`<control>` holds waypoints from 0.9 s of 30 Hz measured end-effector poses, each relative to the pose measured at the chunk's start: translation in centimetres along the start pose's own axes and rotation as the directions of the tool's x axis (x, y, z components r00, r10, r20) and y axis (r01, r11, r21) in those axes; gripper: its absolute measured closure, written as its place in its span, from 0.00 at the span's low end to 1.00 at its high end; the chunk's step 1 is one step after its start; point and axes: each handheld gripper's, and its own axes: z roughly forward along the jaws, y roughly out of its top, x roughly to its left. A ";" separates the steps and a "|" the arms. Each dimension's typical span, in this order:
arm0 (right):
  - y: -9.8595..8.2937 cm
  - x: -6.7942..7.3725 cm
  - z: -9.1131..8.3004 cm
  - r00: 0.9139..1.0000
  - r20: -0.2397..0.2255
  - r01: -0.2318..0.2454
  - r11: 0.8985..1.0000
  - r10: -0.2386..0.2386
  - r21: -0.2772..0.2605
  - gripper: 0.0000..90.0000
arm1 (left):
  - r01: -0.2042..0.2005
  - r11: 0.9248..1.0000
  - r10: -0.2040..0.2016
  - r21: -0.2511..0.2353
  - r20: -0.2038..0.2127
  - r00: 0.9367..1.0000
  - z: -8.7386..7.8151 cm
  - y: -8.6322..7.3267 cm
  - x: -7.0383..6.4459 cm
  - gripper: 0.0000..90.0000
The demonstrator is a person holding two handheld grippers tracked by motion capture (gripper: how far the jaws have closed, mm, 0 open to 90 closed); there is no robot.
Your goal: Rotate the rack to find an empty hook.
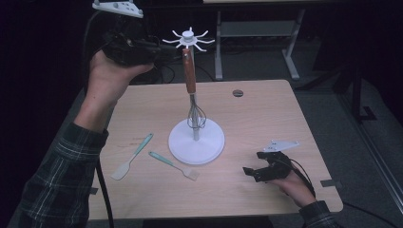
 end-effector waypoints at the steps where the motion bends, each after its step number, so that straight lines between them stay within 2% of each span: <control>1: 0.0 0.0 0.0 1.000 0.001 0.000 1.000 0.000 0.000 0.16 | 0.000 1.000 0.000 0.000 -0.001 1.000 0.0 0.0 0.2 1.00; 11: 0.0 0.1 0.0 1.000 -0.002 0.002 1.000 -0.002 0.000 0.16 | 0.041 0.999 -0.041 -0.007 -0.036 0.998 0.0 -0.4 2.2 1.00; 24: 0.0 0.1 -0.1 1.000 -0.006 -0.001 1.000 0.001 -0.001 0.16 | 0.057 0.998 -0.057 -0.013 -0.075 0.996 0.7 0.1 3.5 1.00; 27: 0.0 0.1 -0.1 1.000 -0.007 -0.004 1.000 0.004 -0.001 0.16 | 0.064 0.998 -0.065 -0.019 -0.066 0.996 0.8 0.1 3.7 1.00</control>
